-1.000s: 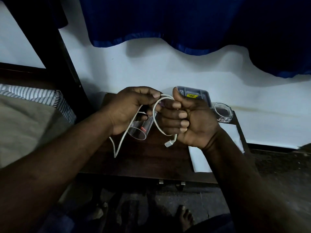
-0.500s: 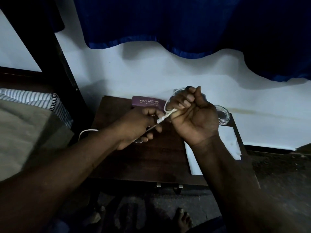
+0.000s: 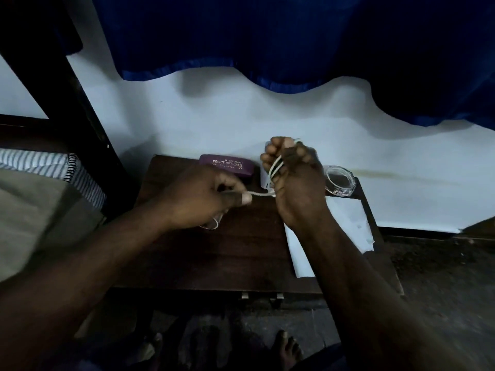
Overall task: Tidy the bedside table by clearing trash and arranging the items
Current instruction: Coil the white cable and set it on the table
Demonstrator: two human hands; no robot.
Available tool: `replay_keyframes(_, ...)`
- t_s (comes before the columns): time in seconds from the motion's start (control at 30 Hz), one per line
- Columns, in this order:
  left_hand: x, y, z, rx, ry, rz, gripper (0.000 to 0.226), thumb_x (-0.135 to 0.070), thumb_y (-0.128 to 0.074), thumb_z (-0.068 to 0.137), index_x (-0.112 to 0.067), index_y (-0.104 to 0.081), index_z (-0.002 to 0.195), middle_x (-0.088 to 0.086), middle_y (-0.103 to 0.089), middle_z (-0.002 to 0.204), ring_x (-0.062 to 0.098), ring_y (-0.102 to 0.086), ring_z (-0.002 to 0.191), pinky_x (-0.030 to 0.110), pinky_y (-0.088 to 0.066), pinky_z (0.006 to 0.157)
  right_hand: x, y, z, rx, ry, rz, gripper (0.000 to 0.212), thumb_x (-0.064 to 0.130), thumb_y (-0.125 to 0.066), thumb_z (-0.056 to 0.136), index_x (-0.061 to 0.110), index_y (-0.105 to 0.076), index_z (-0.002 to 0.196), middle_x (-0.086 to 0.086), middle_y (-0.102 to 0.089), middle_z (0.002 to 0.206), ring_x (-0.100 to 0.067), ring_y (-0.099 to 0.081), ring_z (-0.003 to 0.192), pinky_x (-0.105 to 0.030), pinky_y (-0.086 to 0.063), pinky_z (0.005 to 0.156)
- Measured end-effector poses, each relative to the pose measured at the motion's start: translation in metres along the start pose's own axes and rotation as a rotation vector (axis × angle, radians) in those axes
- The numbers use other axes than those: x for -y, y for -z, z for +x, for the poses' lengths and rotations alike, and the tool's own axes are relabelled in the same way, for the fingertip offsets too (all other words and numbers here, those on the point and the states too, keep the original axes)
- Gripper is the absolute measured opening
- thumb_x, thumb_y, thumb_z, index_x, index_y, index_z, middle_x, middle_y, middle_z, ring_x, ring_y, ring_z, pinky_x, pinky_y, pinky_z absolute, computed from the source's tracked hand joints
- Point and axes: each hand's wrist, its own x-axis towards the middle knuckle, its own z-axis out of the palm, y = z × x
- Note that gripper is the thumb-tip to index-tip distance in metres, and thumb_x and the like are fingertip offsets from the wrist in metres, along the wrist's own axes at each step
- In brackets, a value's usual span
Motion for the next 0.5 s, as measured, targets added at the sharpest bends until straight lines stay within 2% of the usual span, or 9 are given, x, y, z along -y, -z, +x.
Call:
replay_keyframes(0.07,-0.001,0.008,-0.002,-0.15,-0.066,0.019,0.006,-0.046,-0.079,0.083,-0.041,-0.078,0.081,-0.021,-0.076,0.08,-0.006,-0.069,0.077,0.019,-0.054,0.074,-0.006,-0.001,-0.004,0.065,-0.001,-0.264,0.029,0.016,-0.049,0.109,0.011,-0.07,0.089,0.001,-0.068,0.073,-0.011,-0.064,0.067,-0.024,-0.054,0.069)
replay_keyframes(0.1,-0.002,0.012,-0.002,-0.182,-0.096,0.021,0.006,-0.045,-0.078,0.082,-0.039,-0.078,0.084,-0.021,-0.076,0.084,-0.003,-0.07,0.082,0.027,-0.057,0.081,-0.01,-0.002,-0.007,0.11,-0.038,-0.341,0.033,0.019,-0.05,0.109,0.015,-0.072,0.084,0.003,-0.067,0.068,-0.008,-0.061,0.062,-0.021,-0.052,0.063)
replay_keyframes(0.2,-0.005,0.022,-0.006,-0.219,-0.209,0.123,0.015,-0.046,-0.077,0.079,-0.034,-0.076,0.088,-0.016,-0.073,0.087,0.005,-0.069,0.085,0.043,-0.057,0.08,-0.015,-0.008,-0.015,0.207,-0.118,-0.522,0.053,0.04,-0.046,0.108,0.03,-0.071,0.062,0.008,-0.057,0.054,-0.003,-0.049,0.046,-0.017,-0.039,0.046)
replay_keyframes(0.23,-0.006,0.024,-0.007,-0.228,-0.235,0.151,0.017,-0.047,-0.079,0.078,-0.034,-0.075,0.088,-0.015,-0.072,0.087,0.006,-0.069,0.084,0.045,-0.056,0.078,-0.016,-0.01,-0.016,0.23,-0.114,-0.606,0.056,0.051,-0.042,0.106,0.032,-0.068,0.061,0.009,-0.057,0.053,-0.004,-0.05,0.047,-0.019,-0.039,0.047)
replay_keyframes(0.3,-0.006,0.026,-0.009,-0.249,-0.27,0.166,0.016,-0.042,-0.084,0.078,-0.033,-0.076,0.087,-0.014,-0.071,0.086,0.007,-0.068,0.082,0.044,-0.056,0.076,-0.018,-0.013,-0.019,0.286,-0.137,-0.698,0.059,0.07,-0.036,0.098,0.03,-0.068,0.069,0.007,-0.063,0.062,-0.008,-0.057,0.06,-0.025,-0.044,0.062)
replay_keyframes(0.37,-0.006,0.026,-0.009,-0.269,-0.291,0.161,0.014,-0.034,-0.087,0.078,-0.03,-0.077,0.087,-0.013,-0.071,0.086,0.008,-0.069,0.081,0.043,-0.056,0.074,-0.021,-0.015,-0.022,0.336,-0.215,-0.628,0.064,0.074,-0.035,0.096,0.024,-0.068,0.073,-0.001,-0.065,0.069,-0.014,-0.059,0.065,-0.031,-0.046,0.067)
replay_keyframes(0.5,-0.003,0.031,-0.007,-0.314,-0.303,0.127,0.011,-0.023,-0.087,0.079,-0.021,-0.079,0.088,-0.007,-0.072,0.086,0.012,-0.069,0.08,0.039,-0.055,0.075,-0.021,-0.02,-0.03,0.445,-0.331,-0.401,0.064,0.072,-0.04,0.09,0.015,-0.062,0.073,-0.009,-0.056,0.068,-0.016,-0.048,0.054,-0.03,-0.04,0.053)
